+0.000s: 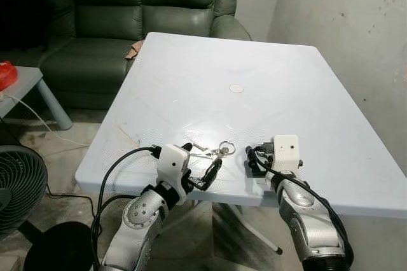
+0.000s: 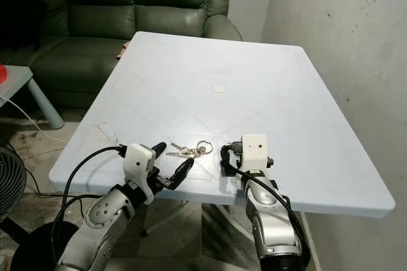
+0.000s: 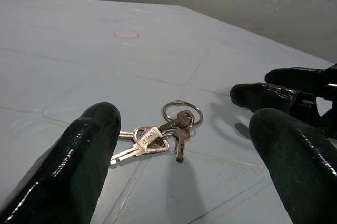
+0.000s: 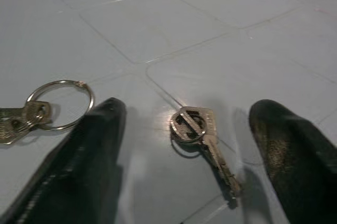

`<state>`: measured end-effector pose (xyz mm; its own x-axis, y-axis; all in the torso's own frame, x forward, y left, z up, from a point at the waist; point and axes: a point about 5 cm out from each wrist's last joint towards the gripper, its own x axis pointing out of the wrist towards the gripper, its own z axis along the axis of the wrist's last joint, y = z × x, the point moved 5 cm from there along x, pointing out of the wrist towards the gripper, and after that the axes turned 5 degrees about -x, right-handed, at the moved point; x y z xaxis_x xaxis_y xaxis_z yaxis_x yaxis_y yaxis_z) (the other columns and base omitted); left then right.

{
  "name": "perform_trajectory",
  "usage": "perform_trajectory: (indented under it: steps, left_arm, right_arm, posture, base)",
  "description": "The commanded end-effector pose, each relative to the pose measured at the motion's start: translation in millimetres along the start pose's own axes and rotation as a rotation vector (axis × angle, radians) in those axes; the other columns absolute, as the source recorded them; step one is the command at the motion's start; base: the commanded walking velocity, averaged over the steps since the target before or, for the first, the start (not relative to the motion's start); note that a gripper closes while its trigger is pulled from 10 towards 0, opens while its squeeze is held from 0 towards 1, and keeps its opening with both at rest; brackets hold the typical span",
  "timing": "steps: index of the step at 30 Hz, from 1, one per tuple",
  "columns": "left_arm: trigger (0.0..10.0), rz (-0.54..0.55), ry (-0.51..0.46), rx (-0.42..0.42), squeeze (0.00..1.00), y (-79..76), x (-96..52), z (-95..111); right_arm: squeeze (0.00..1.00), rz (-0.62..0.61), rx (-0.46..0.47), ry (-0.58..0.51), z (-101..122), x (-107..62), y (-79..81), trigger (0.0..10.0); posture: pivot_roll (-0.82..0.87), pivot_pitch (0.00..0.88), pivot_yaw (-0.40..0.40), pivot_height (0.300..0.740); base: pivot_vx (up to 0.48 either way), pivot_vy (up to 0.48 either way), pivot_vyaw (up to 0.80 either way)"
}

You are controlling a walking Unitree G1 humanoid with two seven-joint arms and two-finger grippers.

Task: Hang keys on a hook

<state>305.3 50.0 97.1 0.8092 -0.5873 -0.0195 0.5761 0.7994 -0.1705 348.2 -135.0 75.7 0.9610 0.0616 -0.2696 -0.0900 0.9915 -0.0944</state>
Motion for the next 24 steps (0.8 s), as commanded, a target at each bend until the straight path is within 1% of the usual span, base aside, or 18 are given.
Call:
perform_trajectory:
  steps: [1,2,3,4,5,6,7,8,9,10,11,15,16,17,21,24]
  left_arm:
    - [10.0,-0.015,-0.016,0.017,0.0,-2.6,0.2,8]
    - [10.0,-0.014,-0.016,0.016,0.0,-2.5,0.2,8]
    - [10.0,-0.013,-0.017,0.015,0.0,-2.5,0.2,8]
    - [10.0,-0.012,-0.018,0.015,0.0,-2.7,0.5,8]
    - [10.0,-0.012,-0.018,0.013,0.0,-3.0,0.6,8]
    - [10.0,-0.012,-0.018,0.013,0.0,-3.0,0.6,8]
    - [10.0,-0.012,-0.019,0.011,0.0,-3.6,0.9,8]
    - [10.0,-0.012,-0.019,0.01,0.0,-4.0,1.0,8]
    - [10.0,-0.012,-0.019,0.011,0.0,-4.2,1.1,9]
    - [10.0,-0.011,-0.02,0.011,0.0,-4.0,1.2,9]
    - [10.0,-0.009,-0.021,0.012,0.0,-3.4,1.2,9]
    - [10.0,-0.006,-0.022,0.011,0.0,-2.3,1.3,10]
    - [10.0,-0.005,-0.023,0.012,0.0,-2.1,1.3,10]
    - [10.0,-0.004,-0.024,0.011,0.0,-1.8,1.4,11]
    - [10.0,0.0,-0.025,0.013,0.0,-1.4,1.4,11]
    - [10.0,0.001,-0.026,0.012,0.0,-1.3,1.7,11]
  right_arm:
    - [0.0,0.007,0.017,0.006,-2,1.3,5.5,2.5]
    - [0.0,0.003,0.018,0.008,-3,2.2,6.7,0.9]
    - [0.0,0.0,0.017,0.01,-3,2.8,7.4,0.9]
    - [0.0,-0.001,0.027,0.003,-2,4.5,9.1,1.3]
    - [0.0,-0.001,0.033,0.002,-1,5.3,10.1,0.3]
    - [0.0,-0.001,0.033,0.002,-1,5.3,10.1,0.3]
    - [0.0,0.0,0.042,0.005,0,7.2,12.4,1.7]
    - [0.0,0.001,0.046,0.006,0,8.0,13.5,1.7]
    - [0.0,0.001,0.046,0.008,1,8.8,14.4,1.3]
    - [0.0,0.0,0.046,0.007,1,9.6,15.1,1.2]
    - [0.0,0.006,0.056,0.002,3,10.7,17.4,0.9]
    - [0.0,0.0,0.061,0.007,3,12.7,18.4,1.0]
    - [0.0,0.0,0.064,0.005,4,13.3,18.7,1.8]
    - [0.0,-0.003,0.065,0.006,3,14.1,18.8,2.2]
    - [0.0,-0.012,0.064,0.01,2,16.3,17.6,2.5]
    - [0.0,-0.032,0.065,0.012,1,17.4,13.9,2.8]
  posture:
    - [0.03,0.022,-0.051,0.711]
    - [0.03,0.022,-0.051,0.711]
    - [0.03,0.022,-0.051,0.711]
    - [0.03,0.023,-0.051,0.711]
    - [0.03,0.023,-0.051,0.711]
    - [0.03,0.023,-0.051,0.711]
    - [0.03,0.021,-0.052,0.711]
    - [0.03,0.021,-0.052,0.711]
    - [0.03,0.021,-0.052,0.711]
    - [0.03,0.021,-0.052,0.711]
    - [0.03,0.021,-0.052,0.711]
    - [0.04,0.02,-0.053,0.711]
    - [0.04,0.02,-0.053,0.711]
    - [0.04,0.02,-0.054,0.711]
    - [0.04,0.02,-0.054,0.711]
    - [0.04,0.019,-0.054,0.711]
  base:
    - [0.0,0.0,0.0]
    - [0.0,0.0,0.0]
    - [0.0,0.0,0.0]
    - [0.0,0.0,0.0]
    - [0.0,0.0,0.0]
    - [0.0,0.0,0.0]
    - [0.0,0.0,0.0]
    - [0.0,0.0,0.0]
    - [0.0,0.0,0.0]
    - [0.0,0.0,0.0]
    - [0.0,0.0,0.0]
    - [0.0,0.0,0.0]
    - [0.0,0.0,0.0]
    - [0.0,0.0,0.0]
    - [0.0,0.0,0.0]
    - [0.0,0.0,0.0]
